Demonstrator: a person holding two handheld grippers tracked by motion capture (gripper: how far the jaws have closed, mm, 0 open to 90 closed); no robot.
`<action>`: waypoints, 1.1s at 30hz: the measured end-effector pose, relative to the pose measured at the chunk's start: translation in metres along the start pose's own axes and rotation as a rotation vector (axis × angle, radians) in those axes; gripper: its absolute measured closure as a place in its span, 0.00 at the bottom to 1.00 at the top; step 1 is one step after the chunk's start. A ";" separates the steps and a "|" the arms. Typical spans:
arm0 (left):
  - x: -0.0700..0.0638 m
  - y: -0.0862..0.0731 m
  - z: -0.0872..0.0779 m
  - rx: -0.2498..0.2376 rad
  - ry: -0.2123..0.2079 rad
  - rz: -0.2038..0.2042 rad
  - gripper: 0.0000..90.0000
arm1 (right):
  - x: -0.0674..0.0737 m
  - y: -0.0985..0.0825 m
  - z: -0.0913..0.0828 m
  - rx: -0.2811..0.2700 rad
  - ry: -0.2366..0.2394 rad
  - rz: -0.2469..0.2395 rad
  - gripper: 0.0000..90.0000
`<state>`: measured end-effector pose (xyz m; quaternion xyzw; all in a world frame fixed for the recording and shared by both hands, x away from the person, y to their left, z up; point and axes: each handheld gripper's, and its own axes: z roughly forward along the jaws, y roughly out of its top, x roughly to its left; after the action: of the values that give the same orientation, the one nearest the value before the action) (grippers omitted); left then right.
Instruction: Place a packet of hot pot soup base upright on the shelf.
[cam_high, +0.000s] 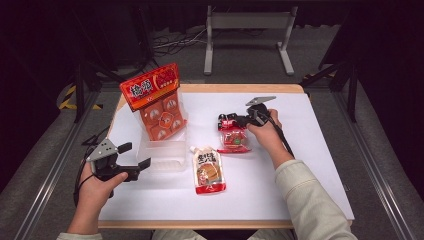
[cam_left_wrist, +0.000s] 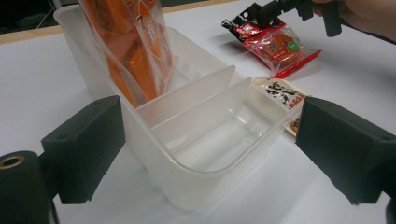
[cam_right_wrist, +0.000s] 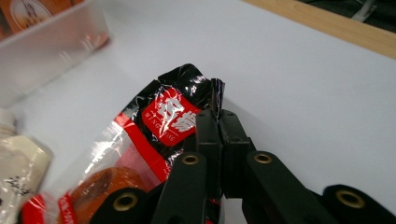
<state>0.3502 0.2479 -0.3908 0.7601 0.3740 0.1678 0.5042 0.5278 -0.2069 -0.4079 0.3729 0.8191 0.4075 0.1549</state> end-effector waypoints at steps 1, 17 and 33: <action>0.000 0.000 0.000 0.000 0.000 0.000 0.10 | 0.000 0.000 0.000 0.000 0.000 0.000 0.99; 0.000 0.002 0.000 -0.020 0.001 -0.003 0.10 | 0.019 0.017 -0.044 -0.124 0.063 -0.057 1.00; 0.000 0.001 -0.004 -0.023 0.001 -0.008 0.10 | 0.037 0.026 -0.078 -0.246 0.131 -0.125 1.00</action>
<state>0.3481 0.2500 -0.3879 0.7526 0.3755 0.1703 0.5135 0.4726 -0.2124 -0.3372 0.2718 0.7930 0.5179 0.1707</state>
